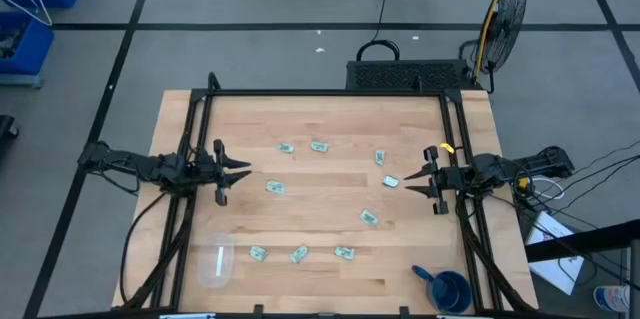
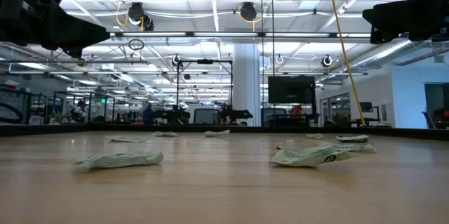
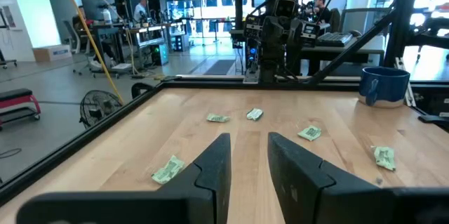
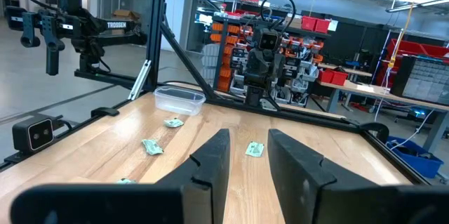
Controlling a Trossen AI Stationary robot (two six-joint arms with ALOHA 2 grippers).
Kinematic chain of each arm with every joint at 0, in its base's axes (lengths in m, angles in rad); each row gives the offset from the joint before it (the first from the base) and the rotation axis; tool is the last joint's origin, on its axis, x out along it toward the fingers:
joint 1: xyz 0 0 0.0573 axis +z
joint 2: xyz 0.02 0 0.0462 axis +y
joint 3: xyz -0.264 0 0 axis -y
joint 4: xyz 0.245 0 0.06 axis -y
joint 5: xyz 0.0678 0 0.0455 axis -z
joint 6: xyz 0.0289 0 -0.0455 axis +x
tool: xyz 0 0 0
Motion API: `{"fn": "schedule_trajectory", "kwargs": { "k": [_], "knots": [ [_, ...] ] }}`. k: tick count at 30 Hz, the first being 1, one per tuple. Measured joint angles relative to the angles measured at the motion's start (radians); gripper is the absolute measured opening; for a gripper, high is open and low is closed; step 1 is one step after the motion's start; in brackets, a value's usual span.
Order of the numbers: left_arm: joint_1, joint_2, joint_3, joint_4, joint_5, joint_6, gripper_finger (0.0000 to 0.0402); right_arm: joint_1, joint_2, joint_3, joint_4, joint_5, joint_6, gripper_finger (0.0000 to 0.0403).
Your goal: Pick and place Stevia / Truvia into bins
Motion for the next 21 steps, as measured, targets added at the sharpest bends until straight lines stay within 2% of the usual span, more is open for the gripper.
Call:
{"fn": "schedule_trajectory", "kwargs": {
  "k": [16, 21],
  "knots": [
    [0.0, 0.0, 0.0, 0.003, 0.0, 0.0, 0.0102, 0.0, 0.0, 0.0, 0.0, 0.0, 0.0, 0.0091],
    [0.0, 0.0, -0.001, 0.048, 0.0, 0.0, 0.0102, 0.0, 0.0, 0.0, 0.0, 0.0, 0.0, 0.0091]
  ]
}}
